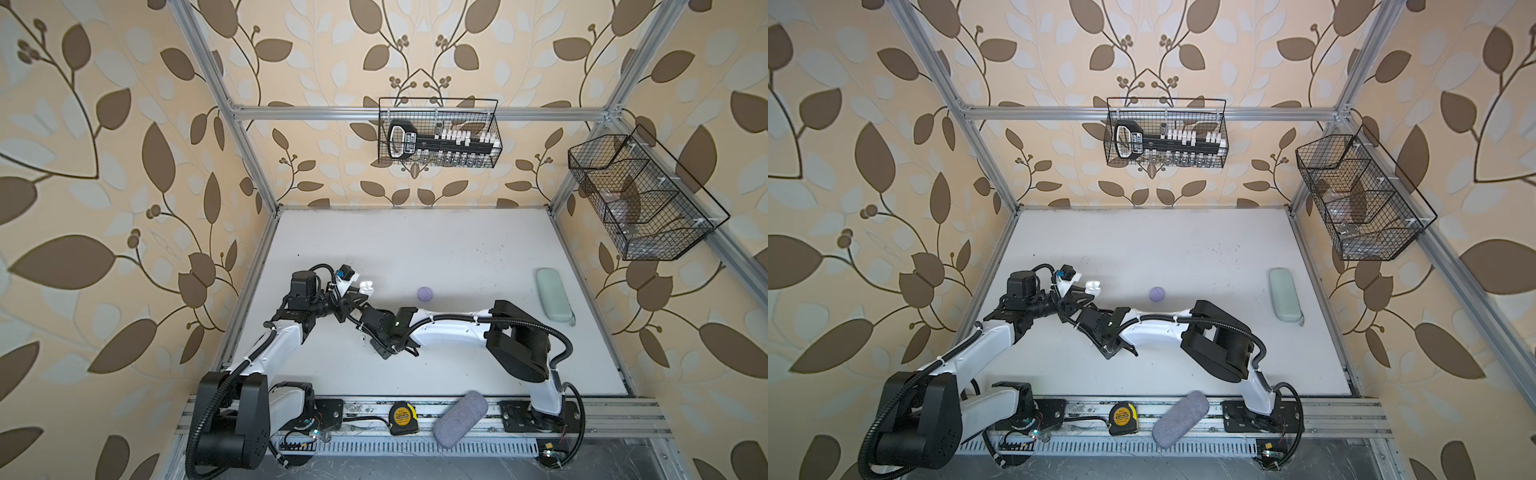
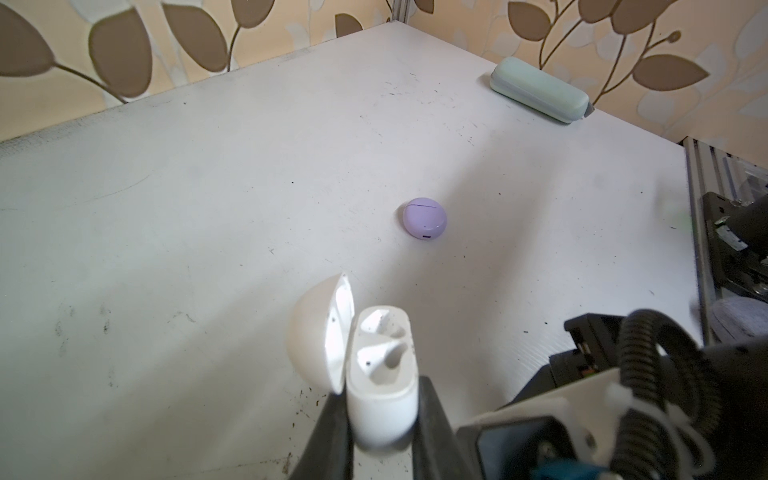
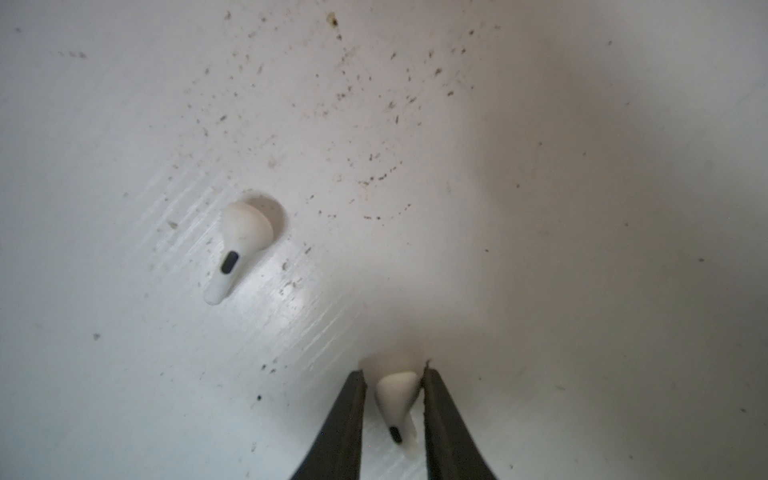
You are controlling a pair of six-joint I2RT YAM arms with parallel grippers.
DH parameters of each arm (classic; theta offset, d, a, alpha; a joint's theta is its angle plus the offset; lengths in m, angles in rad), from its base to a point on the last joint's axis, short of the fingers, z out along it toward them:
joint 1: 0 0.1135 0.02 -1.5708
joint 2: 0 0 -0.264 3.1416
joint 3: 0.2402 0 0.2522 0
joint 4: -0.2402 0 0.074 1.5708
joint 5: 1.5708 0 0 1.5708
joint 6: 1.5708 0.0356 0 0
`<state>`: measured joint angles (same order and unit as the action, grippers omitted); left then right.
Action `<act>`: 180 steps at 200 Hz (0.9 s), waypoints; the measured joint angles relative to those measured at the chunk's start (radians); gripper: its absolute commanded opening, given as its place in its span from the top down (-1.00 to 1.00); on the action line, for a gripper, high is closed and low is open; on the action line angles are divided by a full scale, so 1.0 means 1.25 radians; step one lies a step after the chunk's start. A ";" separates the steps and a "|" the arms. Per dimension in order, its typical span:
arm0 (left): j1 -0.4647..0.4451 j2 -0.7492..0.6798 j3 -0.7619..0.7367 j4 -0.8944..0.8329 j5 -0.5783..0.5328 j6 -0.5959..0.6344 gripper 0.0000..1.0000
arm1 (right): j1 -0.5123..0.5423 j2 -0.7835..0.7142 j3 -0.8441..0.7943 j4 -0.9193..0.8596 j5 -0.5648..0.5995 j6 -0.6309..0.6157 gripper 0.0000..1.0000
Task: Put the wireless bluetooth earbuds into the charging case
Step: 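Close the right gripper on the white earbud's top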
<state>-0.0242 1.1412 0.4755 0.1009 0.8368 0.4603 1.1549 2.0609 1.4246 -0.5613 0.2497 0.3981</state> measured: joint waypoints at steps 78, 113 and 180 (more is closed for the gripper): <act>0.000 0.000 0.000 0.000 -0.001 0.000 1.00 | -0.009 0.000 -0.002 0.002 -0.021 -0.012 0.45; 0.000 0.000 0.001 0.000 -0.001 0.000 1.00 | -0.009 0.000 -0.002 0.002 -0.024 -0.015 0.45; 0.000 0.000 0.002 -0.001 -0.001 0.000 1.00 | -0.021 0.000 -0.002 0.001 -0.041 -0.018 0.45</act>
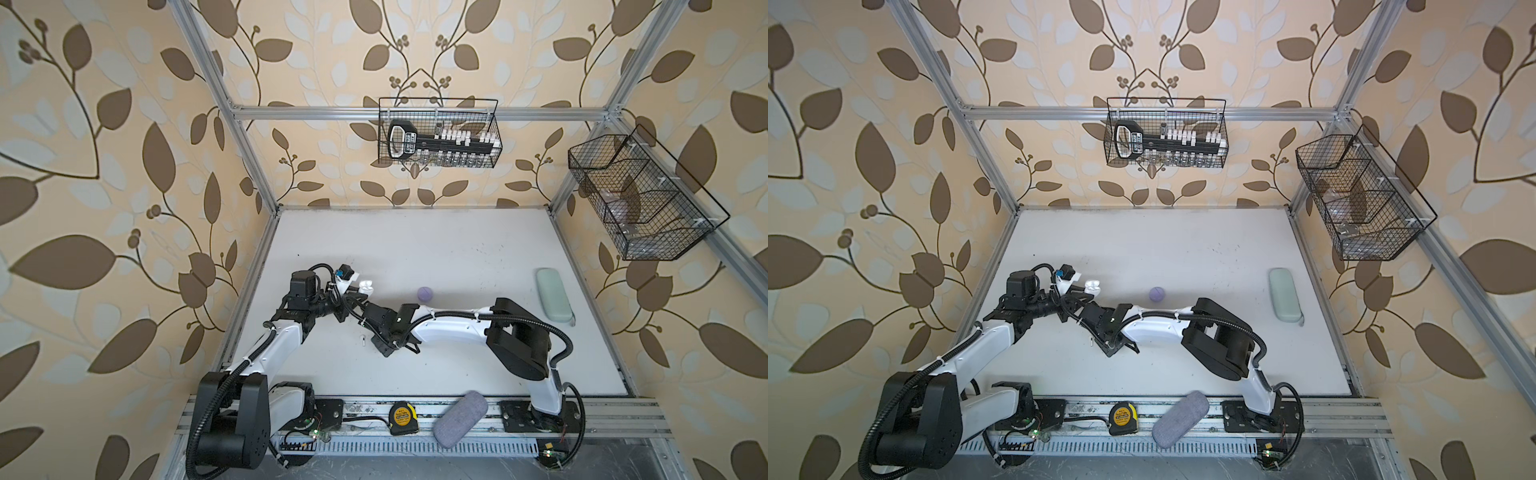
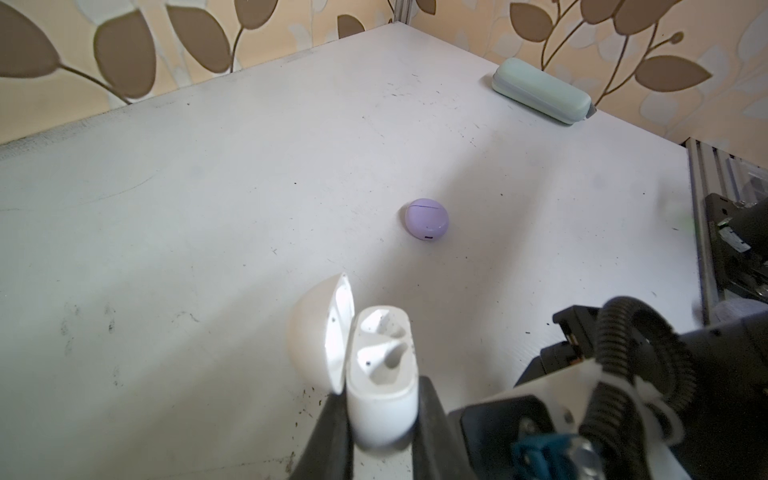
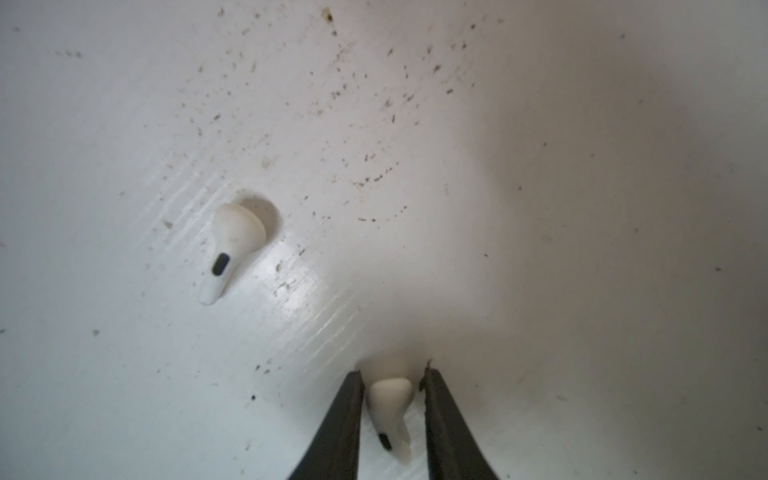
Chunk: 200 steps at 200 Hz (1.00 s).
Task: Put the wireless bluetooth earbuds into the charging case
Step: 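Close the right gripper on the white earbud's top, then lift the white earbud with the right gripper toward the held case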
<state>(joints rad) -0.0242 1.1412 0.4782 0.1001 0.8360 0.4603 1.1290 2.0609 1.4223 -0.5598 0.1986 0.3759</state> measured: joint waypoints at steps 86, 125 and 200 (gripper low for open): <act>0.000 0.000 0.001 0.000 0.000 0.000 1.00 | -0.002 0.000 0.000 0.001 -0.007 -0.002 0.55; 0.000 0.000 0.001 0.000 0.000 0.000 1.00 | -0.002 0.000 0.000 0.001 -0.007 -0.002 0.64; 0.000 0.000 0.001 0.000 0.000 0.000 1.00 | -0.002 -0.010 -0.016 0.015 -0.006 -0.003 0.69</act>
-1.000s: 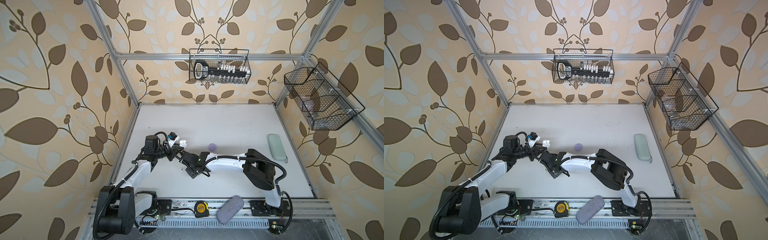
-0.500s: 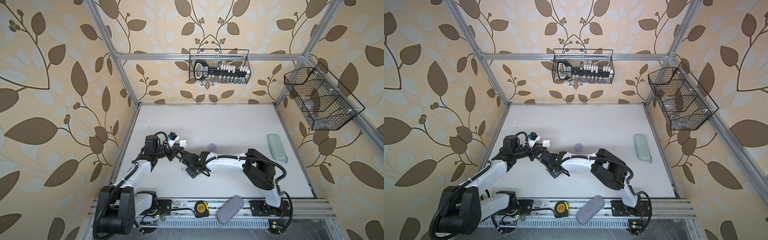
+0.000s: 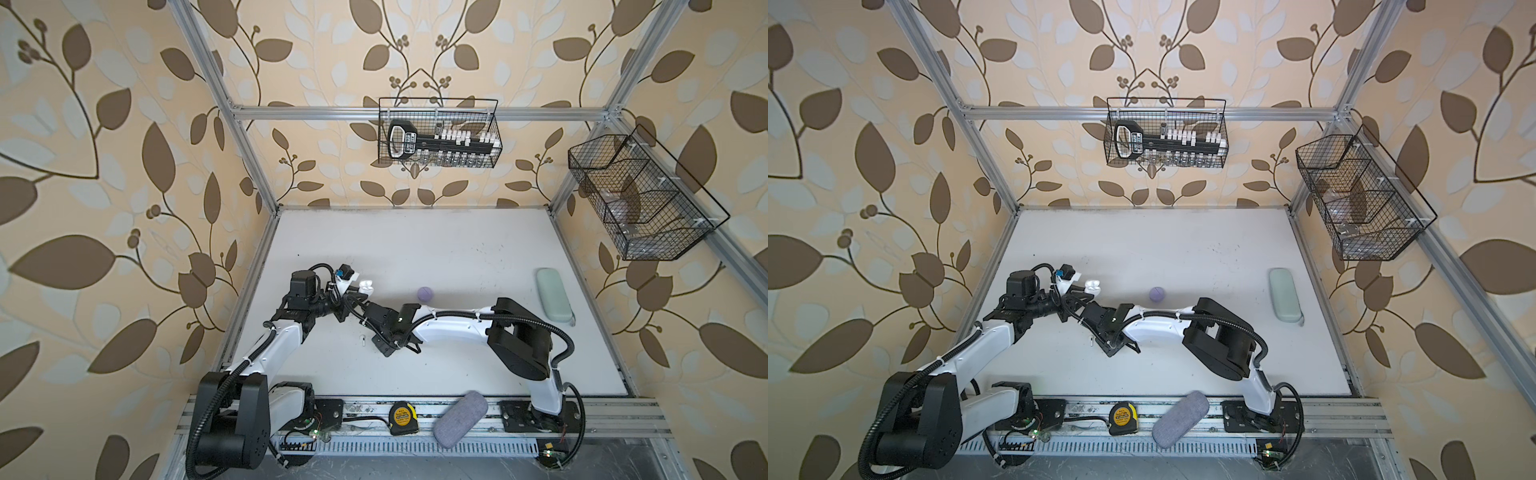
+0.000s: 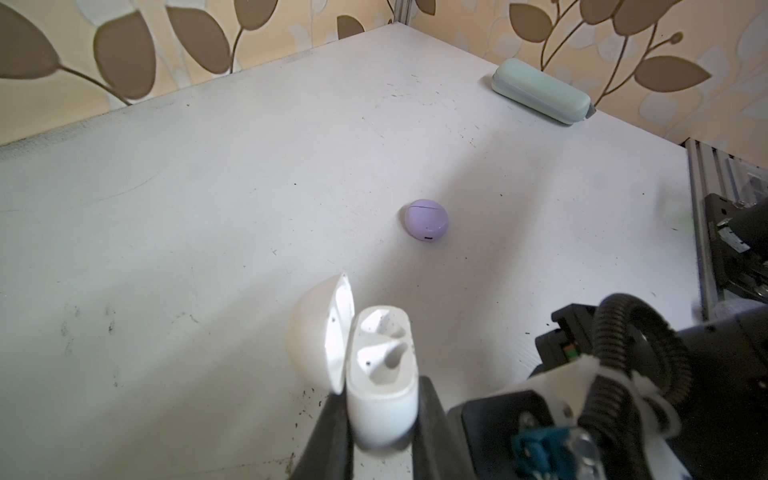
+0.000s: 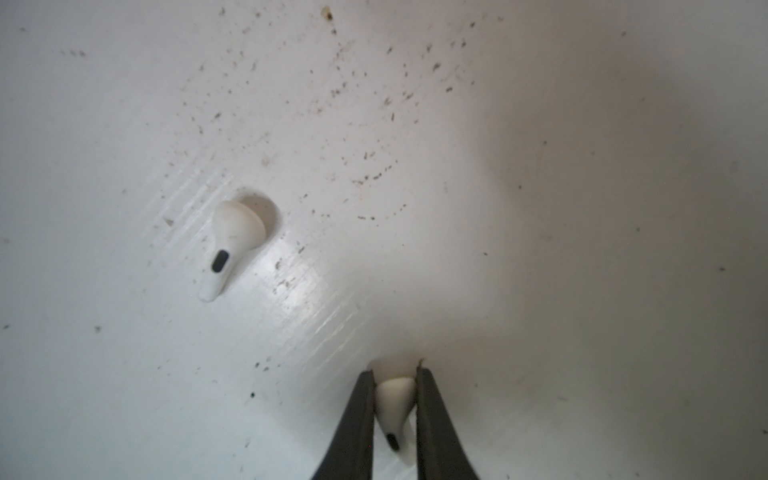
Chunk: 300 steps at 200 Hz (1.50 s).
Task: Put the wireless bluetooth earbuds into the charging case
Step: 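Lift the white earbud with the right gripper toward the held case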
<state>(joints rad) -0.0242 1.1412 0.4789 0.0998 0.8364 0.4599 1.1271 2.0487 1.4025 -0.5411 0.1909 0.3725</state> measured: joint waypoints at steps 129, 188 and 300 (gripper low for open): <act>0.000 0.000 0.017 -0.014 0.002 -0.012 1.00 | -0.021 -0.174 -0.156 0.103 0.042 0.046 0.77; 0.000 0.000 0.030 -0.026 0.018 -0.018 1.00 | -0.072 -0.241 -0.215 0.159 0.061 0.088 0.77; -0.003 -0.001 0.030 -0.045 0.022 -0.014 1.00 | -0.133 -0.257 -0.211 0.200 0.050 0.149 0.82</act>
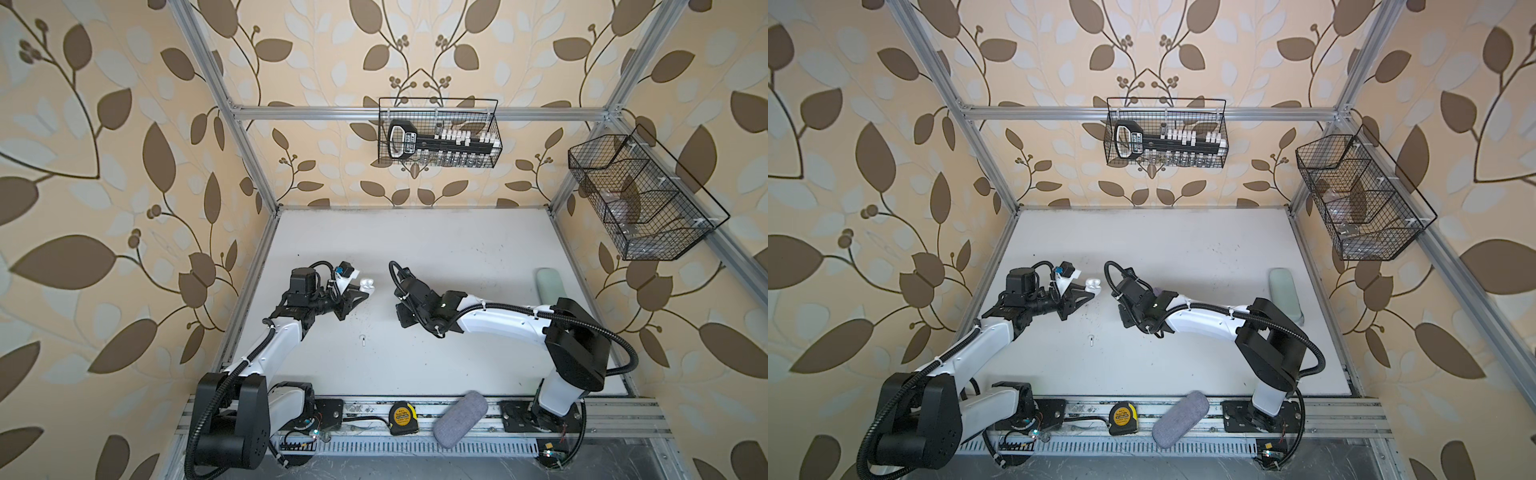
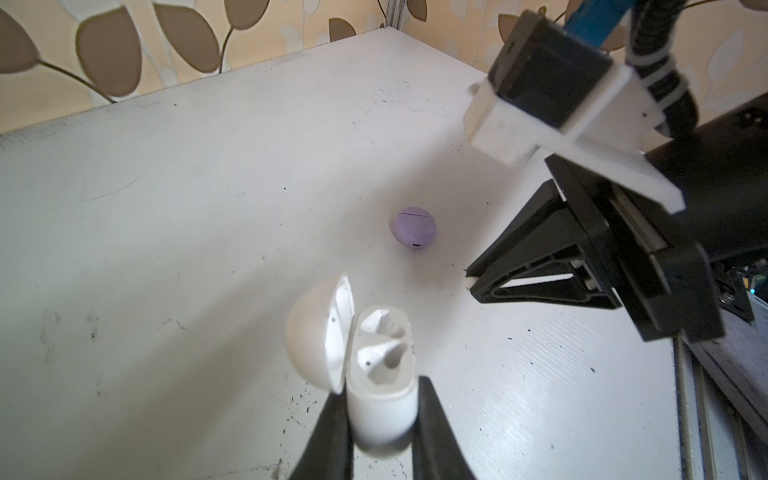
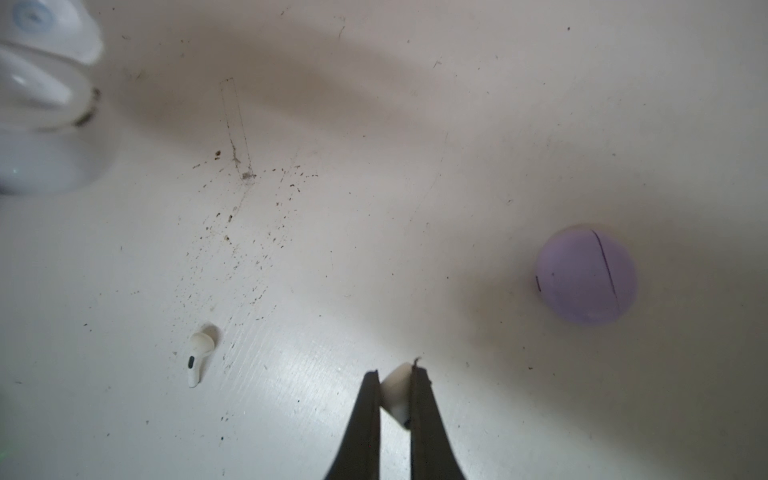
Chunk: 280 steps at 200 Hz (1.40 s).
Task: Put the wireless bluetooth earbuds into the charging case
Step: 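Lift the white earbud with the right gripper toward the held case, then lower the earbud stem into the case slot with the right gripper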
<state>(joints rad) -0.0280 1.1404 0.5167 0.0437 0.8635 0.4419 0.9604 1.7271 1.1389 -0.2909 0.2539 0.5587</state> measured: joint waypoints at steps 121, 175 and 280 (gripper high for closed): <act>-0.021 0.000 0.000 -0.014 0.000 0.004 1.00 | -0.025 -0.024 0.091 0.032 -0.046 0.096 0.84; -0.022 0.000 0.000 -0.013 0.000 0.003 1.00 | -0.025 -0.024 0.129 0.063 -0.073 0.141 0.85; -0.036 -0.014 -0.001 0.006 -0.008 0.003 1.00 | -0.021 -0.014 0.152 0.124 -0.115 0.194 0.85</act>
<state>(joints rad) -0.0734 1.1229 0.5152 0.0513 0.8539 0.4454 0.9337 1.7096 1.3289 -0.1360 0.1104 0.8013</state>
